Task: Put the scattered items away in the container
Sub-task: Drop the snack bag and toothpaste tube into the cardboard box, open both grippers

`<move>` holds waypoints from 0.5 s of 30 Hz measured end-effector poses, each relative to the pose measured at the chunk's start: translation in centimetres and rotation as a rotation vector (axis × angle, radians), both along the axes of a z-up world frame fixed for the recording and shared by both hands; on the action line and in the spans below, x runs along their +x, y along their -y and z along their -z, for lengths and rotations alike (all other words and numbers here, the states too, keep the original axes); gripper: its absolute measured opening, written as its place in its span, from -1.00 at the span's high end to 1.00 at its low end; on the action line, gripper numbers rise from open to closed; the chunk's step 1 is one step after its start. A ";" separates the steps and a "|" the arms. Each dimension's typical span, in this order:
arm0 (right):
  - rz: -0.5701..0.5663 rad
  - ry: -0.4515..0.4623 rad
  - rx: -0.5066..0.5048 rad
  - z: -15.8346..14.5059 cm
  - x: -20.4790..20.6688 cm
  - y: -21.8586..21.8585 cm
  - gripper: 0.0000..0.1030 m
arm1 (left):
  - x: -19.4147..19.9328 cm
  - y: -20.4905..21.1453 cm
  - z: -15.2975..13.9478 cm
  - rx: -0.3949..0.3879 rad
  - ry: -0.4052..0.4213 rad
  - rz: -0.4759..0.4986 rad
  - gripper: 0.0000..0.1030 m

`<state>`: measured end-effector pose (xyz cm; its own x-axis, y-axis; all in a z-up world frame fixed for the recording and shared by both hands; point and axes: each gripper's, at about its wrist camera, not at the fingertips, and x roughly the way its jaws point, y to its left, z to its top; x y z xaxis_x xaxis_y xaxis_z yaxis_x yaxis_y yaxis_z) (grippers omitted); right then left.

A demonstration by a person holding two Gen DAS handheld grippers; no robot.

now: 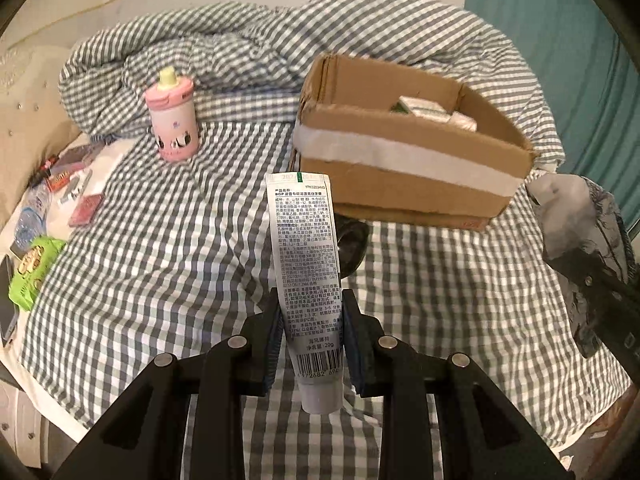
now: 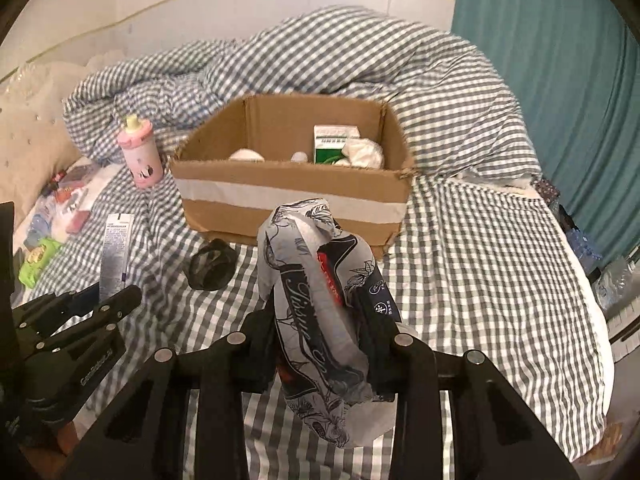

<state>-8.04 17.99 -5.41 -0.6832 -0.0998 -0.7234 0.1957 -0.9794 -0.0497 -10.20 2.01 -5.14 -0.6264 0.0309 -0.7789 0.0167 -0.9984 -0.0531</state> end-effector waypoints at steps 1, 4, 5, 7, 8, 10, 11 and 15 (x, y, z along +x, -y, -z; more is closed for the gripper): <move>0.000 -0.007 -0.003 -0.2 0.3 0.0 0.36 | 0.3 -0.1 -0.4 -0.001 -0.010 0.003 0.46; -0.002 -0.028 -0.013 -1.4 1.3 -0.3 0.36 | 1.0 -0.3 -1.6 -0.006 -0.037 0.005 0.46; 0.000 -0.037 -0.018 -1.8 1.6 -0.3 0.36 | 1.1 -0.4 -1.9 -0.008 -0.040 0.012 0.46; 0.000 -0.046 -0.022 -2.6 2.0 -0.4 0.36 | 1.3 -0.7 -2.6 -0.007 -0.046 0.023 0.46; 0.003 -0.048 -0.024 -2.9 2.1 -0.5 0.36 | 1.4 -0.8 -2.9 -0.005 -0.048 0.028 0.46; -0.001 -0.057 -0.029 -4.0 2.2 -0.7 0.36 | 1.3 -1.0 -3.6 -0.001 -0.050 0.034 0.46; 0.001 -0.063 -0.031 -4.5 2.2 -0.9 0.36 | 1.2 -1.1 -4.1 0.000 -0.054 0.040 0.46; 0.009 -0.093 -0.060 -6.8 1.4 -1.6 0.36 | 0.0 -1.6 -6.5 -0.005 -0.085 0.053 0.46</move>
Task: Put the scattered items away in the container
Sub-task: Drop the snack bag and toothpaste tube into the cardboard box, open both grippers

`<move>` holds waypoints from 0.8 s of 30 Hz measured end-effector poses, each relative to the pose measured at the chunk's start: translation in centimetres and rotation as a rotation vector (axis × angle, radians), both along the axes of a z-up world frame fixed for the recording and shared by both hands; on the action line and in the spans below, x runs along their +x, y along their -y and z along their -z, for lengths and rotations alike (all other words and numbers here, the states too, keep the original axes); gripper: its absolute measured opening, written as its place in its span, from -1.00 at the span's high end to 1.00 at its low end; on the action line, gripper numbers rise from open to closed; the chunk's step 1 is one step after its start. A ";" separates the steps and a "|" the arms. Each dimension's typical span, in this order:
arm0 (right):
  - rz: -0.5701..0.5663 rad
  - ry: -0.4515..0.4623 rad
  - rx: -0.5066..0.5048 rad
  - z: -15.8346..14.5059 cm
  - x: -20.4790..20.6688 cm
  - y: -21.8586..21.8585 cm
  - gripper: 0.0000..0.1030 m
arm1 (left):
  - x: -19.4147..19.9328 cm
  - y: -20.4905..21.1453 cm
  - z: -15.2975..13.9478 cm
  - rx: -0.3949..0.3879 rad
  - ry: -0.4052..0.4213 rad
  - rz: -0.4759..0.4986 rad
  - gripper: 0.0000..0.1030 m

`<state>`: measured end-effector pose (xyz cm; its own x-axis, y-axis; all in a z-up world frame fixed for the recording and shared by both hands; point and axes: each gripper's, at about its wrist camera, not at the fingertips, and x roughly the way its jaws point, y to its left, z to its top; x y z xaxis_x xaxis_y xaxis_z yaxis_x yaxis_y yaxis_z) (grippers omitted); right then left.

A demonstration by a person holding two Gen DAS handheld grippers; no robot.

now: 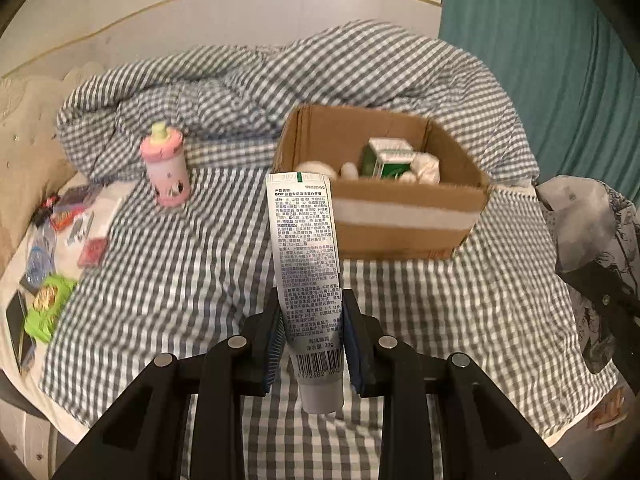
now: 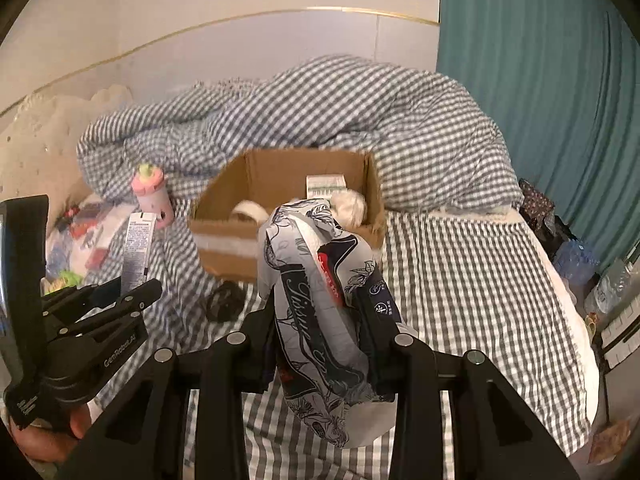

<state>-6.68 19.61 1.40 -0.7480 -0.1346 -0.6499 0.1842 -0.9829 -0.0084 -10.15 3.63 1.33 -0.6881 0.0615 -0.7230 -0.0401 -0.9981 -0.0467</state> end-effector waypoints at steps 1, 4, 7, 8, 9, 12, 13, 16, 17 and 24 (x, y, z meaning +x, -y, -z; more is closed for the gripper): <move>-0.002 -0.005 -0.008 -0.5 -0.3 -0.1 0.36 | -0.3 -0.1 -0.5 0.004 -0.009 0.000 0.46; -0.014 -0.027 -0.022 -2.1 -1.9 -0.2 0.36 | -1.6 -0.8 -2.4 -0.003 -0.042 0.020 0.46; -0.027 -0.051 -0.043 -3.6 -4.0 0.0 0.35 | -3.6 -1.5 -4.0 -0.003 -0.064 0.042 0.46; -0.028 -0.058 -0.053 -4.0 -4.8 -0.1 0.35 | -4.3 -1.7 -4.4 -0.007 -0.073 0.047 0.46; -0.030 -0.060 -0.064 -4.3 -5.9 -0.2 0.35 | -5.4 -2.0 -4.8 -0.015 -0.082 0.054 0.46; -0.038 -0.046 -0.088 -4.3 -9.5 -0.4 0.35 | -8.3 -2.5 -5.4 -0.012 -0.091 0.071 0.46; -0.033 -0.040 -0.088 -4.0 -10.8 -0.3 0.35 | -9.0 -2.6 -5.5 -0.010 -0.090 0.074 0.46; -0.029 0.002 -0.080 -2.2 -14.4 0.2 0.35 | -12.5 -3.0 -4.8 -0.012 -0.075 0.075 0.46; -0.025 0.028 -0.081 -1.2 -15.8 0.4 0.35 | -13.7 -3.0 -4.4 -0.013 -0.066 0.075 0.46; 0.002 0.048 -0.069 3.2 -20.4 0.8 -0.83 | -20.1 -3.3 0.3 -0.001 0.020 0.094 0.41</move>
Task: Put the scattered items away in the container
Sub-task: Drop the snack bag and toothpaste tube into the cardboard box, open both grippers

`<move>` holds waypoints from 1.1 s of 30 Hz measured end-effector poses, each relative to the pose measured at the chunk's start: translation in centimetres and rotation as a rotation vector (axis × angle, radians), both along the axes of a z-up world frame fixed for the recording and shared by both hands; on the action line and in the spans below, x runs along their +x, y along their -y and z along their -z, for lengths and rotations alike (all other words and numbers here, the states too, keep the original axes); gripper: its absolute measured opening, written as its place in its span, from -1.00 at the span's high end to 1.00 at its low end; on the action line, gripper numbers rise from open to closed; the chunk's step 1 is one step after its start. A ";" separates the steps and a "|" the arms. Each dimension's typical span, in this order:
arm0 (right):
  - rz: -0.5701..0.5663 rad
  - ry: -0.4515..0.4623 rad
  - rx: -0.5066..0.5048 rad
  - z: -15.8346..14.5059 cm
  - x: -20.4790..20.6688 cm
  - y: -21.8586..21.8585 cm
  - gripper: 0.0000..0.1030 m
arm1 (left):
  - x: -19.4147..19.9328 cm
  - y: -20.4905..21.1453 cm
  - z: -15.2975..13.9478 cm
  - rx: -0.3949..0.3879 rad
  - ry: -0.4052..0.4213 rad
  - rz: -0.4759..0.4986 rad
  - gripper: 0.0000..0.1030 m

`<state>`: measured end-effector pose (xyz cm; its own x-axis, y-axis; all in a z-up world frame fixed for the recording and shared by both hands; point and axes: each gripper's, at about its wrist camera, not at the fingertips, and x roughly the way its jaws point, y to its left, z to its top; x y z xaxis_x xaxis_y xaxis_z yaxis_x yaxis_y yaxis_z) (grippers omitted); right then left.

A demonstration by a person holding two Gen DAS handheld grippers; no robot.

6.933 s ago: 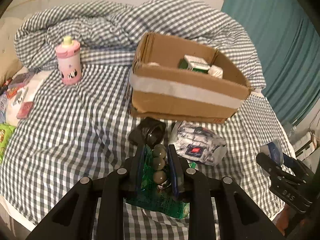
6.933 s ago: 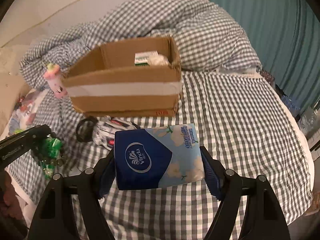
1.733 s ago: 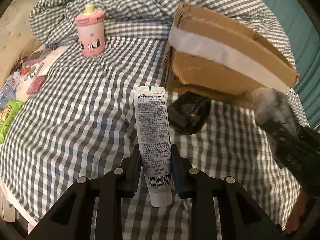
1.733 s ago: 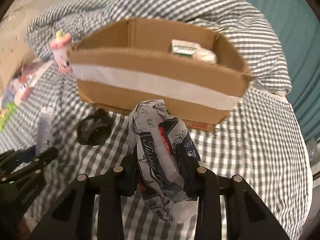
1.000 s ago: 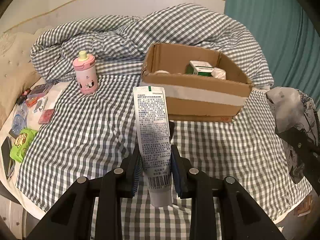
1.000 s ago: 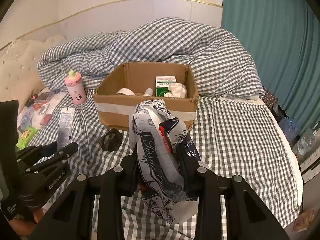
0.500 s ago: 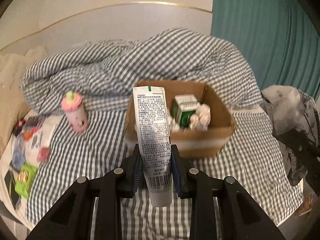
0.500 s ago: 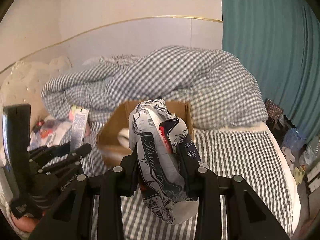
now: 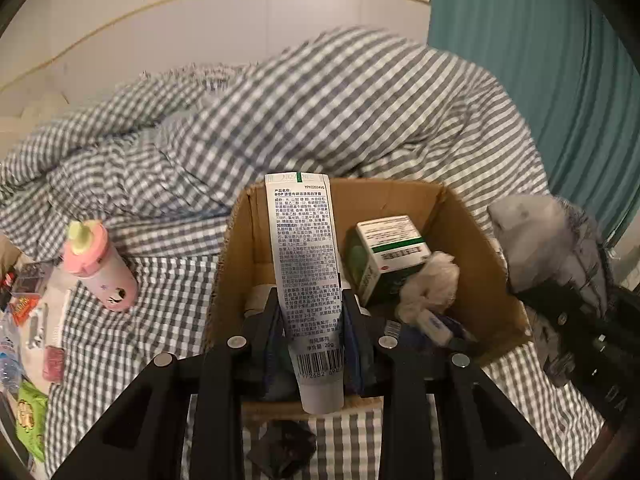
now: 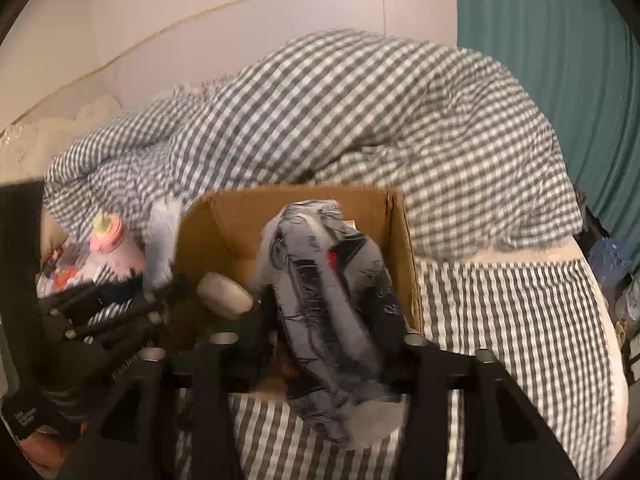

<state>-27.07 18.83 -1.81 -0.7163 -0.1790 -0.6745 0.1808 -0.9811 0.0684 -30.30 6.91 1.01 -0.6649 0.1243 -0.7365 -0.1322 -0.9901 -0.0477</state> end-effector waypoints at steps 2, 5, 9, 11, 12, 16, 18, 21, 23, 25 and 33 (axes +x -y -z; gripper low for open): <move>0.067 -0.025 0.046 0.3 -0.2 -0.1 -0.99 | -0.6 -0.3 0.9 -0.017 0.011 0.014 -0.50; 0.056 -0.027 0.049 0.3 -0.3 -0.1 -0.99 | -0.4 -0.4 1.5 -0.065 -0.039 -0.028 -0.98; 0.060 -0.030 0.063 -0.6 0.9 -0.5 -0.99 | 0.1 -0.2 1.2 -0.046 -0.041 -0.022 -0.98; 0.060 -0.044 0.076 -1.0 1.8 -0.6 -0.99 | 0.6 -0.3 0.9 -0.049 -0.039 -0.021 -0.98; 0.063 -0.055 0.083 -1.5 2.4 -0.7 -0.99 | 1.1 -0.2 0.5 -0.048 -0.041 -0.020 -0.98; 0.061 -0.091 0.105 -3.0 5.9 -0.6 -0.99 | 3.8 -0.2 -1.4 -0.067 -0.071 -0.019 -0.98; 0.060 -0.108 0.108 -4.0 7.6 -0.7 -0.99 | 5.3 -0.2 -2.6 -0.084 -0.085 -0.016 -0.98; 0.054 -0.136 0.090 -5.9 10.8 -1.0 -0.99 | 8.1 0.3 -4.3 -0.097 -0.109 -0.029 -0.98; 0.057 -0.151 0.085 -6.9 12.6 -1.1 -0.99 | 10.1 0.8 -5.4 -0.083 -0.112 -0.037 -1.00; 0.064 -0.162 0.082 -7.8 14.8 -1.2 -0.99 | 12.2 1.2 -6.5 -0.066 -0.122 -0.041 -1.00; 0.063 -0.181 0.048 -8.6 21.9 -1.7 -0.99 | 19.7 2.5 -7.9 -0.076 -0.156 -0.055 -1.00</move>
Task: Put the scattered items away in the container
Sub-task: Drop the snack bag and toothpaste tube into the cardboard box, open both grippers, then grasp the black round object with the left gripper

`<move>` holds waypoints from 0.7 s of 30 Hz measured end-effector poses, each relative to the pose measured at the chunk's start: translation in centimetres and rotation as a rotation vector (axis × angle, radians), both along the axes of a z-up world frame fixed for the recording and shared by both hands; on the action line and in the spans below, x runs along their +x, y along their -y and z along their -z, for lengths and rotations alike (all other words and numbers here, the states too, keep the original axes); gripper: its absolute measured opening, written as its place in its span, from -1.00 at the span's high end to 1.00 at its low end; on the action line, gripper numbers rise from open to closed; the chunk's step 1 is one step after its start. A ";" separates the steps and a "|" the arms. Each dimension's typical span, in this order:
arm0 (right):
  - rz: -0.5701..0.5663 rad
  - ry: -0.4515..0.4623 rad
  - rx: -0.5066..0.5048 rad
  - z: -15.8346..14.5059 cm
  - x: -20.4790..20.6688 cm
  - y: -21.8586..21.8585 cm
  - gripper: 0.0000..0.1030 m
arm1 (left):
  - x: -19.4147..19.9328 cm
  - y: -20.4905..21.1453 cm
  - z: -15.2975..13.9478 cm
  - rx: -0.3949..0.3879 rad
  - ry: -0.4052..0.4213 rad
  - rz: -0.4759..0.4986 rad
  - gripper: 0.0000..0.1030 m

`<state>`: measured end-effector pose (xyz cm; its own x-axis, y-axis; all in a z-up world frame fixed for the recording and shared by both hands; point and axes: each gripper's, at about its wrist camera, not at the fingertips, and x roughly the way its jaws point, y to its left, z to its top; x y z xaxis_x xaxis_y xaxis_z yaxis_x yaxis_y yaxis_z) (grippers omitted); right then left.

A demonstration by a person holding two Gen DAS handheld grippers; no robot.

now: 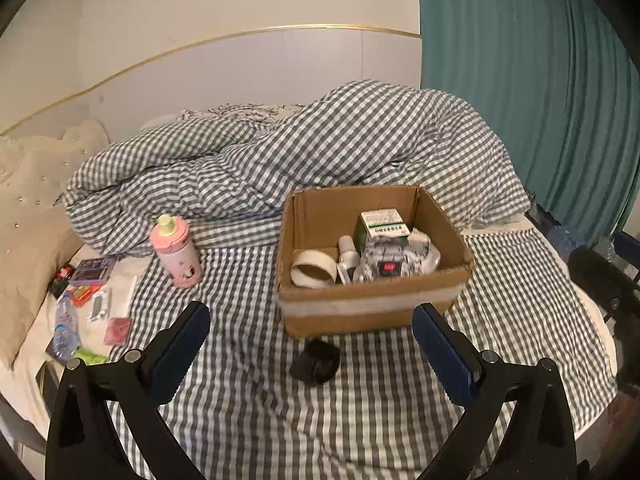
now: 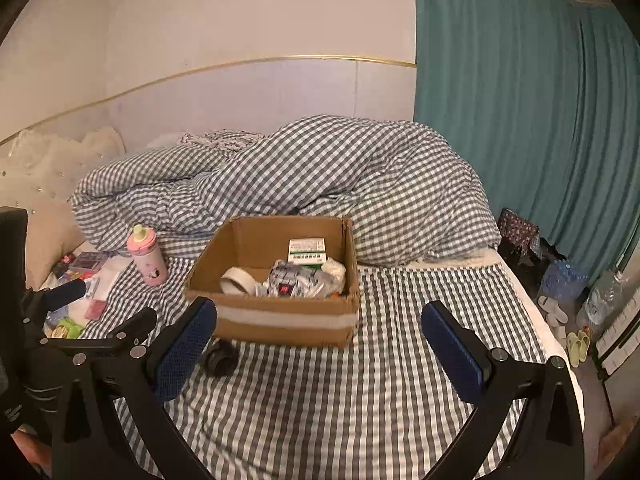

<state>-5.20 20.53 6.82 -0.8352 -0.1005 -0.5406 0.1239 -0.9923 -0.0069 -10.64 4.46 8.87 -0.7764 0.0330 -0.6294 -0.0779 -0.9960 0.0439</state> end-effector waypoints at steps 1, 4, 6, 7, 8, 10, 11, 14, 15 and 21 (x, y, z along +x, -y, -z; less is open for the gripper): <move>-0.004 0.006 -0.011 0.3 0.5 -0.1 -0.99 | 0.6 0.0 0.2 -0.004 -0.004 -0.002 -1.00; -0.004 0.029 -0.026 1.8 2.0 -0.5 -0.99 | 2.7 0.1 1.1 -0.005 -0.025 0.001 -1.00; -0.002 0.049 -0.024 3.2 2.5 -0.6 -0.99 | 3.6 0.1 2.4 0.004 -0.011 0.013 -1.00; -0.003 0.056 -0.024 4.0 2.8 -0.7 -0.99 | 3.9 0.0 3.2 0.005 -0.003 0.014 -1.00; -0.003 0.063 -0.025 4.8 3.0 -0.8 -0.99 | 4.2 0.1 3.9 0.007 0.004 0.014 -1.00; 0.006 0.082 -0.033 6.5 3.1 -1.0 -0.99 | 4.6 0.1 5.8 0.008 0.017 0.012 -1.00; 0.011 0.101 -0.040 7.5 3.0 -1.2 -0.99 | 4.6 0.1 6.8 0.007 0.029 0.012 -1.00; 0.031 0.161 -0.053 10.3 1.9 -1.8 -0.99 | 4.2 -0.1 9.8 -0.009 0.080 0.009 -1.00; 0.034 0.176 -0.054 10.9 1.6 -1.9 -0.99 | 3.8 -0.2 11.0 -0.013 0.100 0.007 -1.00; 0.042 0.242 -0.062 14.2 -1.7 -2.6 -0.99 | 1.2 0.1 14.9 -0.003 0.160 -0.019 -1.00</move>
